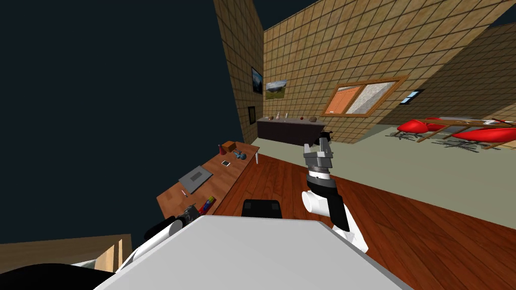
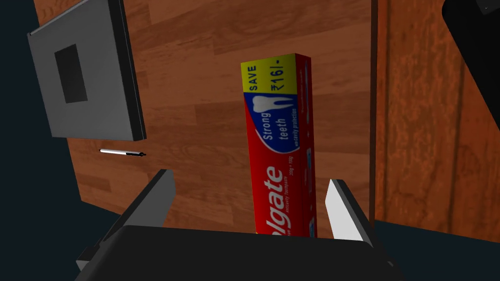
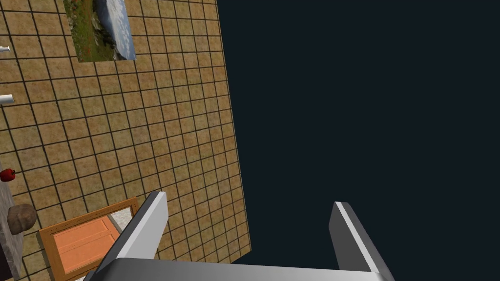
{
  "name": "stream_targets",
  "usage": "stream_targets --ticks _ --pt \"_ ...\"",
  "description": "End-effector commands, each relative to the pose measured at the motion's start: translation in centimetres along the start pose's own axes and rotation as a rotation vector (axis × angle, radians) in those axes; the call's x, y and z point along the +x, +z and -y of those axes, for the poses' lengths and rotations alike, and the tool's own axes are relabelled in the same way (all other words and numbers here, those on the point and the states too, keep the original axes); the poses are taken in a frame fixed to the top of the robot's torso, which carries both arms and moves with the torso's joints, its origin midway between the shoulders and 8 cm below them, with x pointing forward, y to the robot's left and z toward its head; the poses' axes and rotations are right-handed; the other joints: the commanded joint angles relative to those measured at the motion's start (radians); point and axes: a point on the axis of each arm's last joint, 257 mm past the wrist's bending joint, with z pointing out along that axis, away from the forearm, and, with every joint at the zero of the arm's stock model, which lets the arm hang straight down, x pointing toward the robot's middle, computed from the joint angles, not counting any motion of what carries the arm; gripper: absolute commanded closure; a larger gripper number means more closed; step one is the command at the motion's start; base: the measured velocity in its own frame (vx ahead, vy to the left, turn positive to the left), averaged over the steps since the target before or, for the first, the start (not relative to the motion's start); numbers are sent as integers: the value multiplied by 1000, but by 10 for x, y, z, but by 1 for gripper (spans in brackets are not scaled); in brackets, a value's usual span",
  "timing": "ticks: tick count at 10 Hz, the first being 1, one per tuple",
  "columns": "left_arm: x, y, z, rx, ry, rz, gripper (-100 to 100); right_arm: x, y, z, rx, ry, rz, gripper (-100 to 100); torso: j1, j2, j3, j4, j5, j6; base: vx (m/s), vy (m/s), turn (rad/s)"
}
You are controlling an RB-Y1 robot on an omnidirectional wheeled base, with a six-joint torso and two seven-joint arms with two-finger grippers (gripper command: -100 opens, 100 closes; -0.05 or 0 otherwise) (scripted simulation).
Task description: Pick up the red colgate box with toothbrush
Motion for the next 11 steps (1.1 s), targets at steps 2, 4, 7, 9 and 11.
stream_targets --ticks 2,4,7,9,11 --pt "-23 5 -17 -60 -27 46 -100 0 0 0 0 0 0 0 1 0 0 0 0 0 -3 32 -120" --pt "-32 7 -27 -97 -41 67 -100 0 0 0 0 0 0 0 0 0 0 0 0 0 -1 20 -61" --pt "-64 10 -59 -191 -82 137 -100 0 0 0 0 0 0 0 1 0 0 0 0 0 2 47 -155" --pt "-77 10 -74 -235 -101 166 -100 0 0 0 0 0 0 0 5 0 0 0 1 0 0 95 -141" --pt "-84 10 -87 -271 -114 186 -100 0 0 0 0 0 0 0 1 -1 0 0 0 0 6 35 -37"
